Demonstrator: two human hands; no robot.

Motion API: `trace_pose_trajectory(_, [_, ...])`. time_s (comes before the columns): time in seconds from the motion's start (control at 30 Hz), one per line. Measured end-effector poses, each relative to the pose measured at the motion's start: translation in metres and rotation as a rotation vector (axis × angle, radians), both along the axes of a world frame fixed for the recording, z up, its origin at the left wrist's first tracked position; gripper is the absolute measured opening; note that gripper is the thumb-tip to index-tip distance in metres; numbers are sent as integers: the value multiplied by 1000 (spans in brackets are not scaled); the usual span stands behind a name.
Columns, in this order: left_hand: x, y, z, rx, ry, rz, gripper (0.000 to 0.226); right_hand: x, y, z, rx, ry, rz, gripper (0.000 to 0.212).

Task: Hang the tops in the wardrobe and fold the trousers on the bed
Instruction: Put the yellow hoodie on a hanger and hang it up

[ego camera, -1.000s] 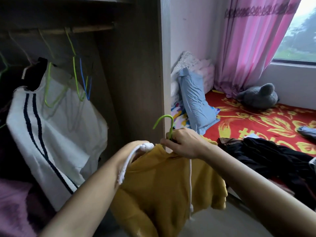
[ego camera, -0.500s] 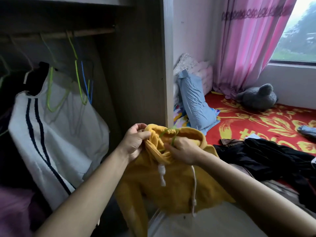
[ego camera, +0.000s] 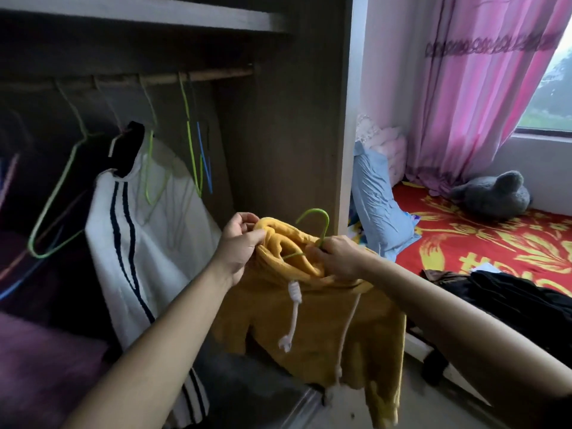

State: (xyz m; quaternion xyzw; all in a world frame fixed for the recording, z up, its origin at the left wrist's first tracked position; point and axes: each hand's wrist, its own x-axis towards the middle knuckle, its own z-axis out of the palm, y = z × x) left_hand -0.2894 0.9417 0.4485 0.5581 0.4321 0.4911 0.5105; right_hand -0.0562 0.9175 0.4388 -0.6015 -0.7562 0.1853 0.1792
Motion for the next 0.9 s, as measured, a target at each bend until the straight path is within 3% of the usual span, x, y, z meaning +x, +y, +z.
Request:
trace_pose_trajectory(0.17, [-38,12,-4,207,419,109,29,-26,6,39,-6,264,-40,40])
trace_pose_trajectory(0.27, [-58,21,0,261,697,130,51,-39,12,63,-137,396,-29,31])
trace_pose_trajectory(0.33, [-69,25,6,270,738,85,65,-43,18,78,-136,459,-74,28])
trace_pose_trajectory(0.47, [-81,40,22,393,745,157,56,-56,33,96,221,217,-127,26])
trace_pose_trajectory(0.6, [-75,60,57,629,885,319,36,-57,57,128,344,237,-155,21])
trace_pose_trajectory(0.73, [-79,93,112,852,807,543,18,-55,108,162,333,146,-202,22])
trace_pose_trajectory(0.9, [-86,150,170,766,1138,700,43,-60,185,194,222,135,-229,18])
